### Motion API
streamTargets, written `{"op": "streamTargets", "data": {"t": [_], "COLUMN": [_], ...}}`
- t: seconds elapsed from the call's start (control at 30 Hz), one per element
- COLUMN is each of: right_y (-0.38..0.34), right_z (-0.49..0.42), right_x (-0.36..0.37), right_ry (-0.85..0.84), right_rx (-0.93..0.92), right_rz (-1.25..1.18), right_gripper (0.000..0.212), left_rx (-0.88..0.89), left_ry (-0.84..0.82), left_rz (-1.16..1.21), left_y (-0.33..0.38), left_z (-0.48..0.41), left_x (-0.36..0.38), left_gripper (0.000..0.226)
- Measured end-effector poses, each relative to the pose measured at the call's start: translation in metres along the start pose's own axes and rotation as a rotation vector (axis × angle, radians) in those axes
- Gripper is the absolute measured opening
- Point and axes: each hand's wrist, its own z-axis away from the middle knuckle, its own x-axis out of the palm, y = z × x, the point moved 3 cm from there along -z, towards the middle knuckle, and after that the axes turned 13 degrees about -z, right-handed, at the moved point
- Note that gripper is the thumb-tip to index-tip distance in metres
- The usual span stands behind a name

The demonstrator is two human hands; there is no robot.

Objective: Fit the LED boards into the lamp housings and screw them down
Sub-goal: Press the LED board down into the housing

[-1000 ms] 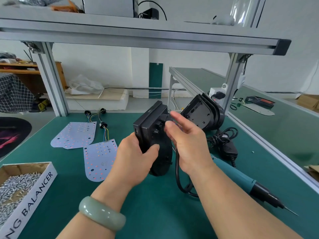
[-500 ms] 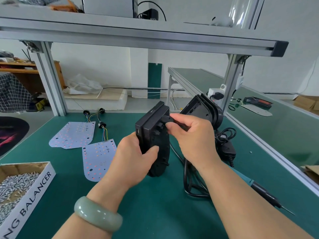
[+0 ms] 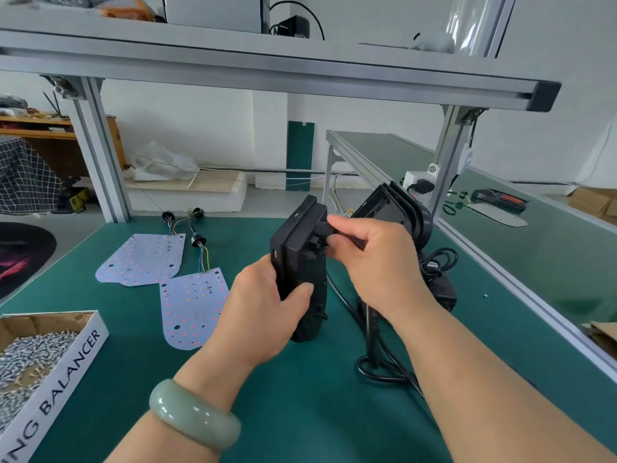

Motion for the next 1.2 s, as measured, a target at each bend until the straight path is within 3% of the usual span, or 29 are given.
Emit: {"op": "streamTargets", "data": {"t": [0.07,0.1,0.2,0.33,0.47,0.7,0.77,0.83,0.9,1.0,1.07,1.13,1.2], "right_y": [0.004,0.005,0.005,0.0,-0.007,-0.024,-0.021,-0.017,-0.014,-0.013,-0.009,0.0,0.006], "right_z": [-0.002,-0.002,-0.003,-0.004,0.002,-0.006,-0.006,-0.001,0.002,0.004,0.001,-0.002,-0.005], "right_x": [-0.005,-0.007,-0.006,-0.005,-0.002,-0.02,-0.02,-0.021,-0.022,-0.02,-0.015,-0.011,-0.014], "right_ry": [-0.003,-0.036,-0.265,-0.452,-0.382,-0.499,-0.498,-0.427,-0.273,-0.136,-0.143,-0.116,-0.054], "right_rx": [0.167,0.198,0.149,0.076,-0.018,-0.094,-0.031,0.106,0.183,0.268,0.417,0.556,0.617], "right_rz": [-0.159,-0.092,0.233,0.519,0.79,1.033,0.902,0.599,0.347,0.102,-0.033,-0.169,-0.262], "right_gripper": [0.018,0.007,0.026,0.027,0.032,0.031,0.025,0.023,0.036,0.07,0.084,0.081,0.061], "left_rx": [0.001,-0.003,-0.001,0.055,0.173,0.242,0.207,0.179,0.176,0.186,0.214,0.246,0.227], "left_ry": [0.022,0.026,0.013,-0.044,-0.041,-0.07,-0.028,0.029,0.082,0.083,0.047,0.051,0.06], "left_rz": [-0.005,0.002,0.018,-0.015,-0.08,-0.17,-0.18,-0.227,-0.272,-0.272,-0.291,-0.28,-0.229], "left_y": [0.0,0.0,-0.001,0.001,0.011,0.022,0.023,0.023,0.023,0.023,0.024,0.028,0.026], "left_z": [-0.001,-0.001,-0.001,0.001,0.007,0.012,0.013,0.014,0.014,0.015,0.017,0.019,0.018], "left_x": [0.0,0.0,-0.001,-0.002,0.0,0.001,0.003,0.004,0.004,0.006,0.012,0.012,0.011], "left_gripper": [0.007,0.007,0.008,0.007,0.012,0.019,0.021,0.03,0.039,0.017,0.05,0.056,0.047]}}
